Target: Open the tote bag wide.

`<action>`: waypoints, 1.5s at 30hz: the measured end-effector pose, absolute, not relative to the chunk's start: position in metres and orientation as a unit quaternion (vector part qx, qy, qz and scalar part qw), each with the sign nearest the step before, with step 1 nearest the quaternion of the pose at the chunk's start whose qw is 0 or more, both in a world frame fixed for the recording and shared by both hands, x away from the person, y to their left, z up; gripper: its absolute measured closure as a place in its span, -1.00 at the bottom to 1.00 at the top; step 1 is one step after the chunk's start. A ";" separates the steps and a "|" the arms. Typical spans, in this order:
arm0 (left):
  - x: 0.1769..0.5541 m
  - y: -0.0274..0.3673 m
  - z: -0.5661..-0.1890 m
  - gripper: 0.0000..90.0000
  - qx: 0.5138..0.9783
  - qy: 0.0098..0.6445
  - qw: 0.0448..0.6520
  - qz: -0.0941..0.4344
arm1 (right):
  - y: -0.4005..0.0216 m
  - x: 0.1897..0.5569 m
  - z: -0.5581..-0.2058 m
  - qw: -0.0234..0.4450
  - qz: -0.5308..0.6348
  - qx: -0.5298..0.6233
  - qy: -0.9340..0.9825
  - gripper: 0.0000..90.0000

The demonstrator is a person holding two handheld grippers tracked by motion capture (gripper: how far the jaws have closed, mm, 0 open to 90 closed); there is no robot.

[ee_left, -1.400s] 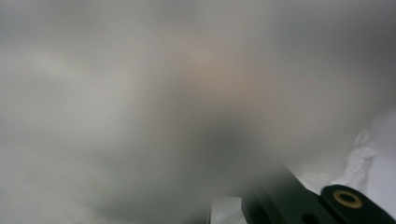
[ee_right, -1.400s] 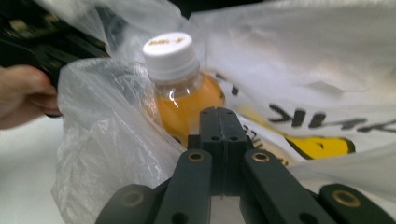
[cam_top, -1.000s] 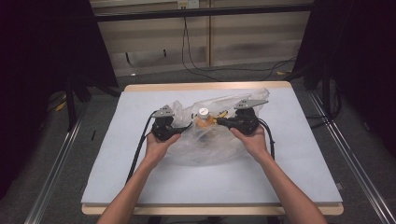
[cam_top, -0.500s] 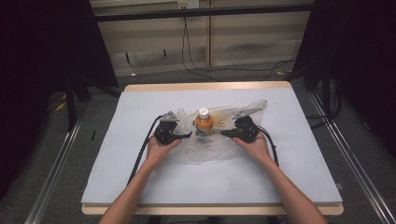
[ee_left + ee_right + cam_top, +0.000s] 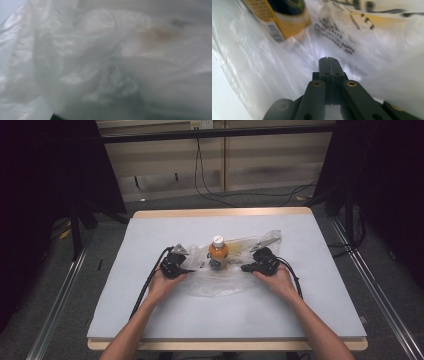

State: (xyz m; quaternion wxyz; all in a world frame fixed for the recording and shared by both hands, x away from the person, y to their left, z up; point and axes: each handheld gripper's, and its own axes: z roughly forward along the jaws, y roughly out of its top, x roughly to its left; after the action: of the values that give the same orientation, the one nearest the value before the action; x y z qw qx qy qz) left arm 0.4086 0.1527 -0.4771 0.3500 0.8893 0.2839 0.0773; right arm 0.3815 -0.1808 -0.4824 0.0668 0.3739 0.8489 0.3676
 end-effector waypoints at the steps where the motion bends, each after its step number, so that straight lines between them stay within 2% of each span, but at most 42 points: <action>1: 0.409 0.156 -0.476 1.00 0.893 0.286 0.338 0.082 | -0.183 0.380 -0.481 0.067 0.361 0.374 0.852 1.00; 7: 0.411 0.167 -0.475 1.00 0.893 0.289 0.336 0.079 | -0.203 0.374 -0.478 0.081 0.341 0.380 0.856 1.00; 12: 0.407 0.169 -0.473 1.00 0.901 0.279 0.317 0.099 | -0.209 0.372 -0.476 0.096 0.326 0.372 0.864 1.00; 18: 0.405 0.178 -0.471 1.00 0.900 0.293 0.308 0.095 | -0.218 0.371 -0.476 0.086 0.327 0.381 0.860 1.00; 21: 0.403 0.178 -0.468 1.00 0.912 0.273 0.289 0.103 | -0.221 0.369 -0.476 0.093 0.324 0.381 0.861 1.00; 23: 0.404 0.181 -0.471 1.00 0.904 0.285 0.305 0.095 | -0.226 0.367 -0.476 0.097 0.321 0.383 0.861 1.00; 28: 0.402 0.180 -0.469 1.00 0.907 0.285 0.289 0.109 | -0.238 0.364 -0.474 0.118 0.303 0.386 0.863 1.00; 41: 0.402 0.186 -0.470 1.00 0.900 0.302 0.299 0.098 | -0.260 0.365 -0.475 0.111 0.311 0.419 0.846 1.00; 43: 0.402 0.185 -0.468 1.00 0.903 0.299 0.294 0.095 | -0.256 0.365 -0.474 0.123 0.301 0.416 0.849 1.00; 45: 0.402 0.187 -0.471 1.00 0.894 0.304 0.319 0.081 | -0.256 0.365 -0.474 0.122 0.304 0.421 0.846 1.00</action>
State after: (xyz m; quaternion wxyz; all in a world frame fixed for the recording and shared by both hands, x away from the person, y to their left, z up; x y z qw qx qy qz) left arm 0.4021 0.1869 -0.4706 0.3187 0.8941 0.3042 0.0808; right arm 0.3649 -0.2557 -0.4739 0.1215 0.4211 0.8458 0.3041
